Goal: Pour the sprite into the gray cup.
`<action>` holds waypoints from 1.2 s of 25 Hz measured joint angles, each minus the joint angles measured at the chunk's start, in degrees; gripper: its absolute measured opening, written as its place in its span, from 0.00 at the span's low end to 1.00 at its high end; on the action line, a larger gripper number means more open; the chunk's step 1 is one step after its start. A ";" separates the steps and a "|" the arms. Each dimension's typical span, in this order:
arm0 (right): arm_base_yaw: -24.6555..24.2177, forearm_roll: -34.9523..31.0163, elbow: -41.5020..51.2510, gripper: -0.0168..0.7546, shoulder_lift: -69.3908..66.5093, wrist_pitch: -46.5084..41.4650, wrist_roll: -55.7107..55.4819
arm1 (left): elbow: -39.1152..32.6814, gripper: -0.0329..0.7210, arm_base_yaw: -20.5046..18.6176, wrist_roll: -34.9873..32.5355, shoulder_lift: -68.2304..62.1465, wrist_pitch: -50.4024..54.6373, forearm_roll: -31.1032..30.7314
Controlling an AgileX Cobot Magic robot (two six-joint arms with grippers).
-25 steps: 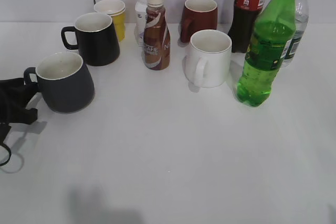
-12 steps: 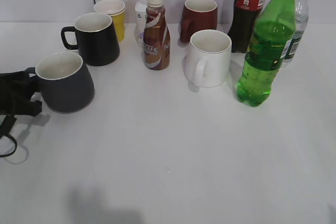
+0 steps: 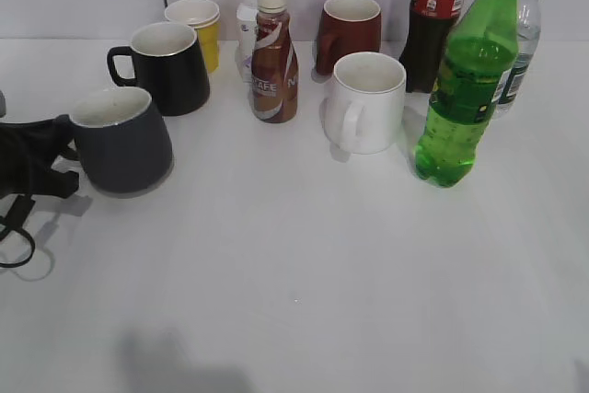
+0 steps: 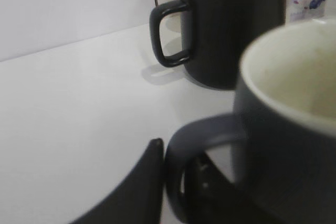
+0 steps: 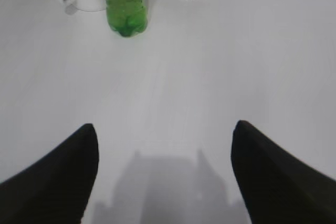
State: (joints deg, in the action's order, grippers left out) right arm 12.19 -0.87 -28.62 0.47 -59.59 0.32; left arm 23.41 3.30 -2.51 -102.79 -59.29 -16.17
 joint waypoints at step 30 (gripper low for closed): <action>0.00 6.14 -1.14 0.66 -41.94 75.56 -2.92 | -0.91 0.12 1.02 -0.21 18.34 13.18 -6.15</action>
State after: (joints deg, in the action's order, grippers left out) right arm 12.19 5.27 -29.76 -41.47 15.97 -2.61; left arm 22.50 4.32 -2.72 -84.45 -46.11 -22.32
